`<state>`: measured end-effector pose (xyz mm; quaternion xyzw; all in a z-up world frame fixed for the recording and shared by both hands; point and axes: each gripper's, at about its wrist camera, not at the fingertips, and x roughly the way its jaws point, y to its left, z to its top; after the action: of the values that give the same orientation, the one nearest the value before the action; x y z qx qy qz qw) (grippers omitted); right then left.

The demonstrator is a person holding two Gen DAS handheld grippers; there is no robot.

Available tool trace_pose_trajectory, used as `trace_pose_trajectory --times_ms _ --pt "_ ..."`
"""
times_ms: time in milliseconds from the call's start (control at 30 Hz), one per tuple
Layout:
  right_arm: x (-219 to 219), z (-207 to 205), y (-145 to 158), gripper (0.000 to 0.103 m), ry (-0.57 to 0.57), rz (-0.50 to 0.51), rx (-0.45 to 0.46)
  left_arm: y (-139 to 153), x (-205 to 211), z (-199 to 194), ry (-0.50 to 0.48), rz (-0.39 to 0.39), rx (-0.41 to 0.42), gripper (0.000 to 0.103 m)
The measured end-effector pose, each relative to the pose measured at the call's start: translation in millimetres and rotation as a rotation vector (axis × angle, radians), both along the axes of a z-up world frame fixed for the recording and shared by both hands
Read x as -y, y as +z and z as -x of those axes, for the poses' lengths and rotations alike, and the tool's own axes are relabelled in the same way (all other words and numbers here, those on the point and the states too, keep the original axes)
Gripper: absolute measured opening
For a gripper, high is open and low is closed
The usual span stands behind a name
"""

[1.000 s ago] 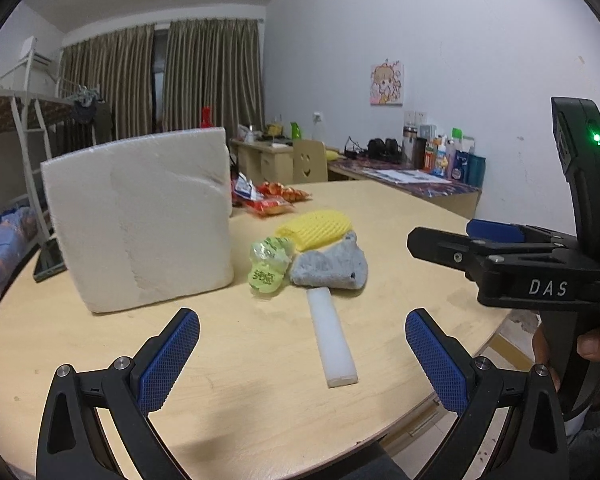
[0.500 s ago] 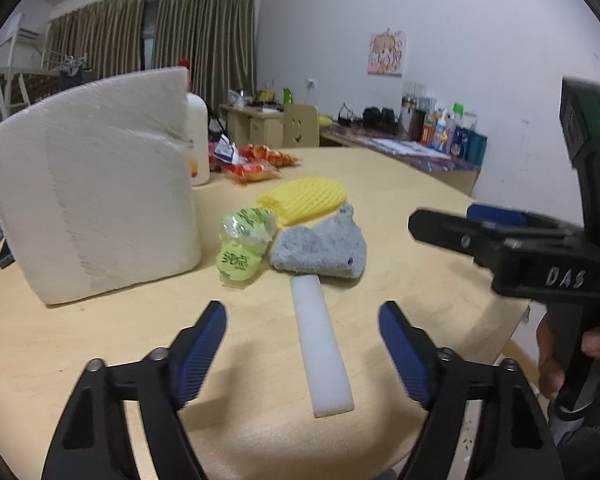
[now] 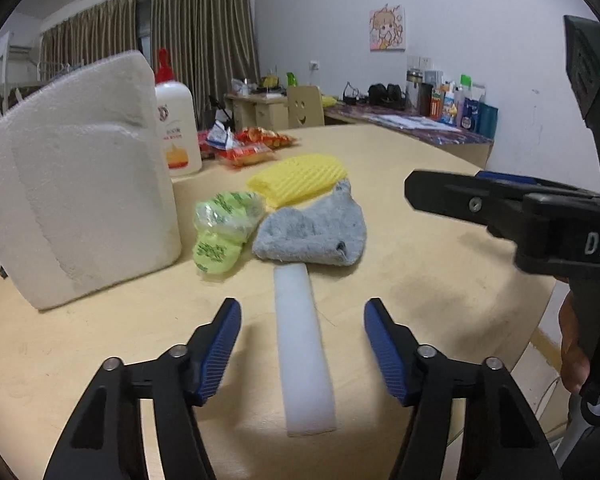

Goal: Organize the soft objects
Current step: 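Grasp the white foam stick with the left gripper while the right gripper approaches the grey sock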

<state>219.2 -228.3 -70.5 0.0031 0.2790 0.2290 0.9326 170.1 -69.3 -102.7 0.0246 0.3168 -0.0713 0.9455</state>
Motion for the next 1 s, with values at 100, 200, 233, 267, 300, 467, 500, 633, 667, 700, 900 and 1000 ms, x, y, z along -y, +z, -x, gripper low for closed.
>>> trace_pose_trajectory --times_ms 100,200,233,267,300,467,500,633,667,700,900,1000 --pt "4 -2 -2 0.103 0.002 -0.001 -0.003 -5 0 -4 0.026 -0.008 -0.022 0.06" --pt "8 -4 -3 0.103 0.005 -0.011 -0.006 -8 -1 -7 0.042 -0.007 -0.037 0.051" --pt "9 -4 -3 0.103 0.011 -0.014 -0.005 -8 -1 -7 0.046 -0.009 -0.033 0.05" --pt "9 -5 -3 0.103 0.014 -0.016 -0.006 -8 0 -7 0.047 -0.013 -0.032 0.048" --pt "10 -6 -5 0.103 0.018 -0.016 -0.009 -8 1 -7 0.048 -0.016 -0.033 0.046" --pt "6 -14 -10 0.103 0.041 -0.006 -0.026 -6 6 -7 0.047 -0.019 -0.044 0.032" --pt "6 -15 -10 0.103 0.044 -0.006 -0.029 -6 6 -7 0.049 -0.021 -0.048 0.032" --pt "3 -18 -10 0.103 0.06 -0.008 -0.038 -5 2 -7 0.059 -0.002 -0.073 0.023" --pt "1 -19 -9 0.103 0.073 -0.008 -0.04 -5 1 -7 0.058 -0.002 -0.075 0.022" --pt "-1 -20 -9 0.103 0.083 -0.005 -0.041 -5 1 -7 0.054 0.002 -0.078 0.022" --pt "-19 -30 -15 0.103 0.118 0.027 -0.063 -5 -4 -5 0.041 0.029 -0.069 0.021" --pt "-24 -34 -17 0.103 0.131 0.035 -0.075 -3 -5 -3 0.04 0.023 -0.062 0.02"
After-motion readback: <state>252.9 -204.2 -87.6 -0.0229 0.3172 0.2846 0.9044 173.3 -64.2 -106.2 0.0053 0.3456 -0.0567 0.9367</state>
